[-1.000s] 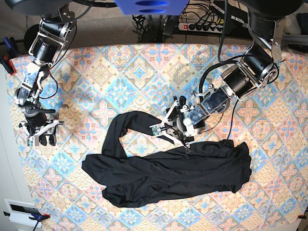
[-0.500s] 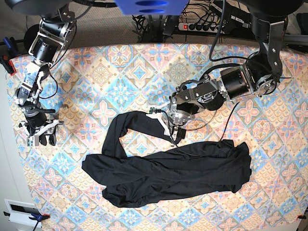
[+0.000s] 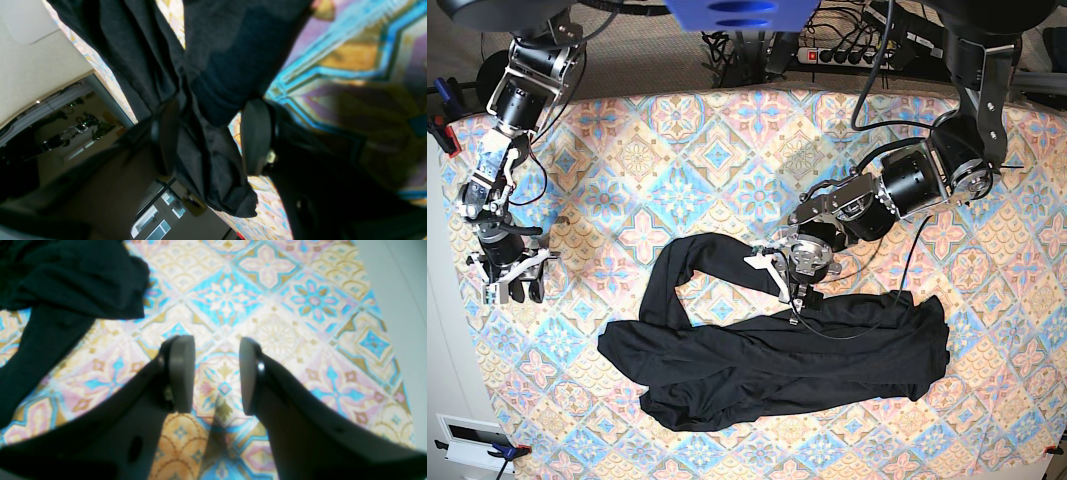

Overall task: Layout the t-shirt on the table in an organized manner, then fold the t-shirt properly
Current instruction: 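Lower the left gripper onto the sleeve cuff and grasp it, then drag the sleeve with the left gripper toward the robot base, stretching it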

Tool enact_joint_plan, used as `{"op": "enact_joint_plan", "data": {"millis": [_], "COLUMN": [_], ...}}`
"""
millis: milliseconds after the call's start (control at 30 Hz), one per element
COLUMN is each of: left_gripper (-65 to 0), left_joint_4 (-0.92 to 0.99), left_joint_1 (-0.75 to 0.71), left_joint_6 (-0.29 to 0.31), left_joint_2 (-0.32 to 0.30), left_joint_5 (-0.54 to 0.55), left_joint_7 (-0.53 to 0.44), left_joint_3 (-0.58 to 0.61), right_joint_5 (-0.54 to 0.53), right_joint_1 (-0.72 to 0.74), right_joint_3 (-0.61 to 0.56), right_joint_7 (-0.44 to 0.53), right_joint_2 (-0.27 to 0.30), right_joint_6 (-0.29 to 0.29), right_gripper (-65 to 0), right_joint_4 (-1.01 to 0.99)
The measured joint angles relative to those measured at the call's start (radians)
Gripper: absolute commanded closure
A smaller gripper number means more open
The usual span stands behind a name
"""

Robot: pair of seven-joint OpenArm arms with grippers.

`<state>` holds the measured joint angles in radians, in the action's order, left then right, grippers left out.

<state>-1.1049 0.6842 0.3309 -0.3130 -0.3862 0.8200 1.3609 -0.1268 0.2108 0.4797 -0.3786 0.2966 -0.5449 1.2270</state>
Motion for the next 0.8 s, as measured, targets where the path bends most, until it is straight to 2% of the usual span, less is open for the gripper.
{"op": "enact_joint_plan", "data": {"millis": [133,267,300,467,667,800], "left_gripper": [-18.0,-1.5,0.0,0.0,0.0,0.0], "left_joint_4": [0.000,0.001,0.001,-0.070,-0.322,-0.487], "left_joint_1": [-0.003,-0.003,-0.006,-0.014,-0.162,-0.245], "left_joint_6": [0.002,0.007,0.008,0.013,0.058,0.055], "left_joint_2": [0.000,0.000,0.000,-0.015,-0.085,-0.153], "left_joint_5": [0.000,0.013,0.014,0.023,0.068,-0.011], "left_joint_7": [0.000,0.008,0.009,0.010,-0.008,-0.007], "left_joint_3": [0.000,0.000,0.000,-0.003,-0.208,-0.263], "right_joint_5": [0.000,0.000,0.000,0.001,0.005,0.005], "right_joint_1": [0.000,0.000,0.000,0.000,0.000,-0.001], "right_joint_3": [0.000,-0.002,-0.002,-0.002,-0.003,-0.002], "right_joint_7": [0.000,0.000,0.000,-0.001,-0.003,0.000], "right_joint_2": [0.001,0.000,0.000,0.000,0.000,0.000], "right_joint_6": [0.000,0.000,0.000,0.000,0.000,0.000], "right_gripper": [-20.9,-20.9,-20.9,-20.9,-20.9,-20.9], "right_joint_4": [-0.002,-0.002,-0.002,-0.004,-0.008,-0.008]}}
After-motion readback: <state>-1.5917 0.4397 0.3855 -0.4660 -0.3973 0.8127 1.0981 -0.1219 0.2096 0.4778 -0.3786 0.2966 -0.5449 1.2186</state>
